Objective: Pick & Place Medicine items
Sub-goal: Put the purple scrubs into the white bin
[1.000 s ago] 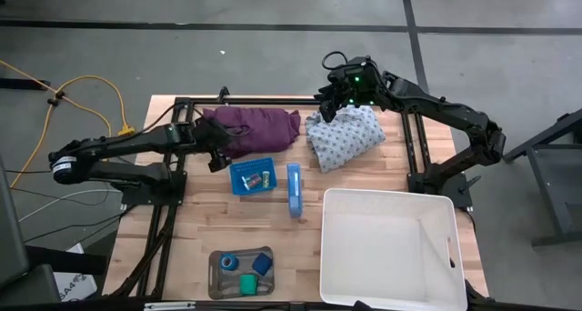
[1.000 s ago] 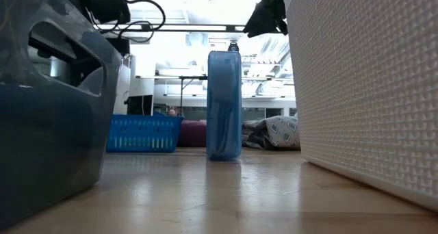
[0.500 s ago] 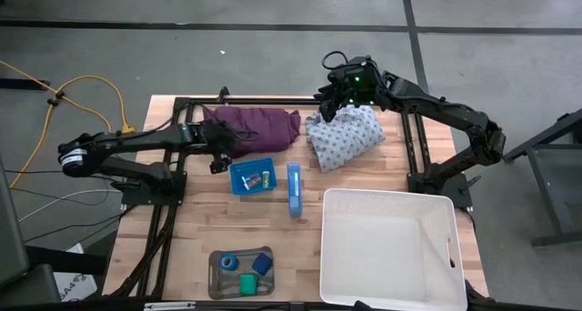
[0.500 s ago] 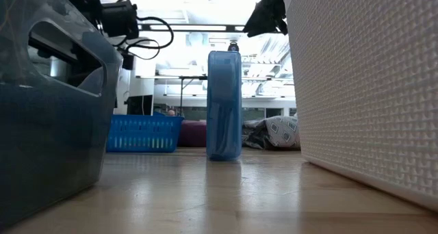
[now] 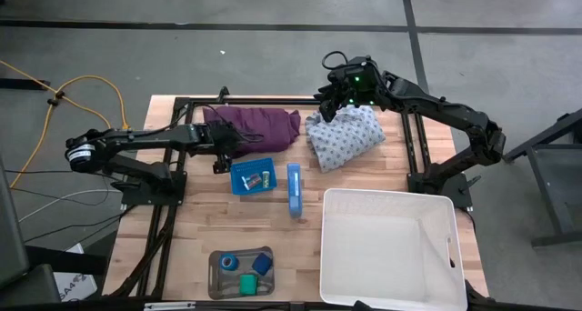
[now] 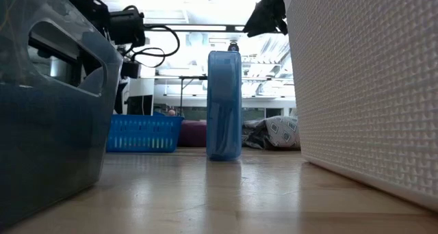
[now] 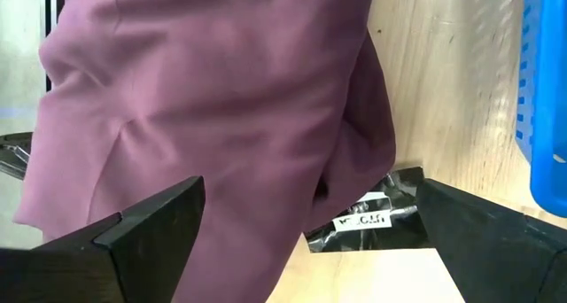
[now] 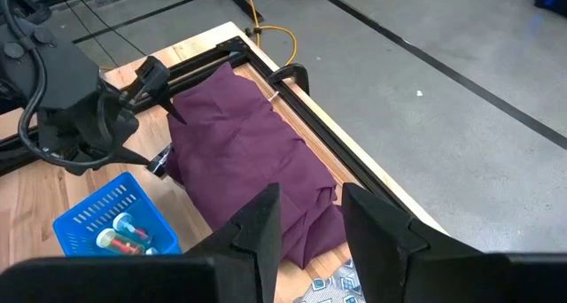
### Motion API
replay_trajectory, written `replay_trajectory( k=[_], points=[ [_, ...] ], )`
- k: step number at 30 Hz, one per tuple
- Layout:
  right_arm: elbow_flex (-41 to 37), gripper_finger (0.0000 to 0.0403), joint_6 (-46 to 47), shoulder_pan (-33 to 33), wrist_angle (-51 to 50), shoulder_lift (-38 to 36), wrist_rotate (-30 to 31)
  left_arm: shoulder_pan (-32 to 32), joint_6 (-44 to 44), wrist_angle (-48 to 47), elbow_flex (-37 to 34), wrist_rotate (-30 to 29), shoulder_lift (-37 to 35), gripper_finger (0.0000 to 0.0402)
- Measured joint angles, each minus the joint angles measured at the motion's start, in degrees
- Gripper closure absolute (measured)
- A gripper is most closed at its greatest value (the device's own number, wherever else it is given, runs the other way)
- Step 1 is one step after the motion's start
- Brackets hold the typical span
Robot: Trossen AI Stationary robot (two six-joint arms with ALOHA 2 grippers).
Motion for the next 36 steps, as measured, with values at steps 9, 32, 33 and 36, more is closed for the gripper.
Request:
replay_trajectory(
  k=[9, 32, 33, 36],
  points=[
    [0.02, 0.0293, 0.00, 0.00, 0.08, 0.00, 0.01, 0.00, -0.54, 0.02, 0.00, -0.20, 0.18, 0.0002],
    [0.00, 0.0293, 0.02, 0.00, 0.08, 0.00, 0.00, 0.00, -1.31, 4.13, -0.94, -3.38, 6.63, 0.0002],
    [0.01, 0.0293, 0.01, 0.00, 0.07, 0.01, -0.01, 0.00, -1.12, 4.49, -0.94, -3.87, 7.09, 0.0002],
    [0.00, 0.0293, 0.02, 0.00, 0.07, 0.00, -0.01, 0.00, -1.05, 5.20, -0.94, -4.88, 8.44, 0.0002]
  ],
)
